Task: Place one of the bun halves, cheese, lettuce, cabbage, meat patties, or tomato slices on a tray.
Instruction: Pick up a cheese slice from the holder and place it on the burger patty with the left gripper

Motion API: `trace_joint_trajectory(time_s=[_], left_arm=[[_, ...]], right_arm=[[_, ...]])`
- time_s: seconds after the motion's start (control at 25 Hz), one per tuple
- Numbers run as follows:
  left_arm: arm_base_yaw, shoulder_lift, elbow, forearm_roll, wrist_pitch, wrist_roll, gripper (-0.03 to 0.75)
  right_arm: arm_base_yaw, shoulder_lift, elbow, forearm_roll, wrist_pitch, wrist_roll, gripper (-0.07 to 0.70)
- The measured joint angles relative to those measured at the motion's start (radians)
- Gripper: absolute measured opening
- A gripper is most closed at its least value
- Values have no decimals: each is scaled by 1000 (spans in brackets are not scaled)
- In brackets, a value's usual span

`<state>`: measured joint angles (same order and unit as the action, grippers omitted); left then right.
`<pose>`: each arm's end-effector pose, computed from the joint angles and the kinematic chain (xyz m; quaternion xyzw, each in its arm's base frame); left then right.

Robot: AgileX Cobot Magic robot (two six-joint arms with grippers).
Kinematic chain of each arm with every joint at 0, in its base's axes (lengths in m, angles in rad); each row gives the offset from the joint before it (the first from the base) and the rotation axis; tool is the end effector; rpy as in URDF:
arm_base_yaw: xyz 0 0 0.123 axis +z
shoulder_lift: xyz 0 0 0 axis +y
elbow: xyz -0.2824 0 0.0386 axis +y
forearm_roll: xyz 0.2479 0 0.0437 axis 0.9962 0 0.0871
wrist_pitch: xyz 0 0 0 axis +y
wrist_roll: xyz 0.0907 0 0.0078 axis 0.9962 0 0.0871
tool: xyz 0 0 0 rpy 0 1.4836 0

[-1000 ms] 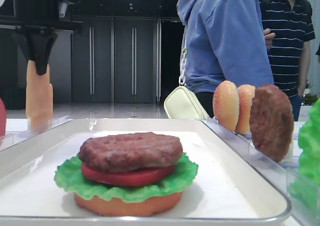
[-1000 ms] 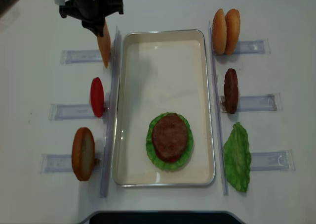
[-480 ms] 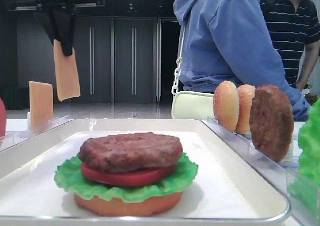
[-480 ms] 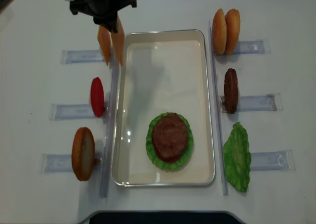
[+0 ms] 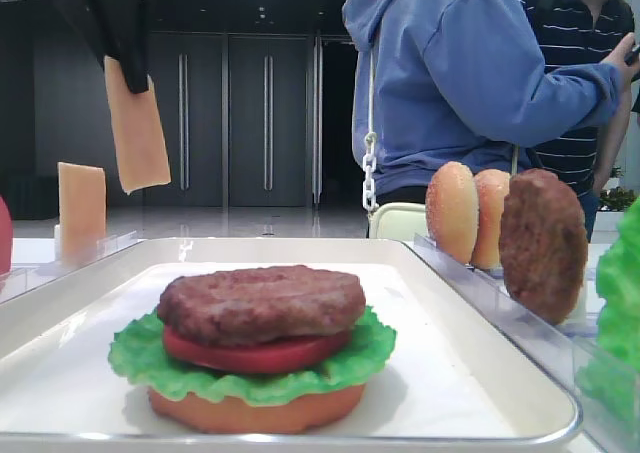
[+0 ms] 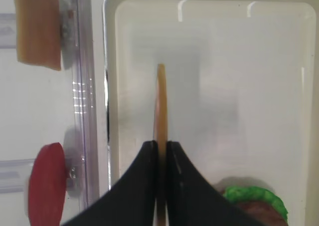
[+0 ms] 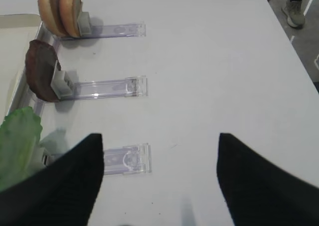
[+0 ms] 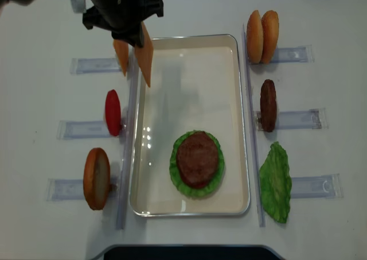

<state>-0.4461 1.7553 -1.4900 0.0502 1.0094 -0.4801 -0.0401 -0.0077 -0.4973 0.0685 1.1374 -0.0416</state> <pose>0.3394 -0.1580 0.2863 -0.0076 0.9814 -0.0641 0.1808 -0.0090 0.0060 0.2704 -0.0034 0.8709 0.0141 0.4913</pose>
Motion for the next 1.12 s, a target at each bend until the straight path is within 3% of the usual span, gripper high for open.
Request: trace_joint_trajectory(time_s=[0.32, 0.68, 0.88, 1.12], left_arm=[[-5, -123, 168, -98, -99, 23, 22], [-12, -239, 354, -241, -193, 121, 22], [-84, -274, 417, -259, -247, 140, 22], [-167, -276, 431, -266, -276, 132, 22]], right_arm=[[0, 0, 0, 1, 0, 0, 489], [0, 0, 0, 1, 0, 0, 489], [0, 0, 0, 2, 0, 0, 481], [0, 0, 0, 2, 0, 0, 472]])
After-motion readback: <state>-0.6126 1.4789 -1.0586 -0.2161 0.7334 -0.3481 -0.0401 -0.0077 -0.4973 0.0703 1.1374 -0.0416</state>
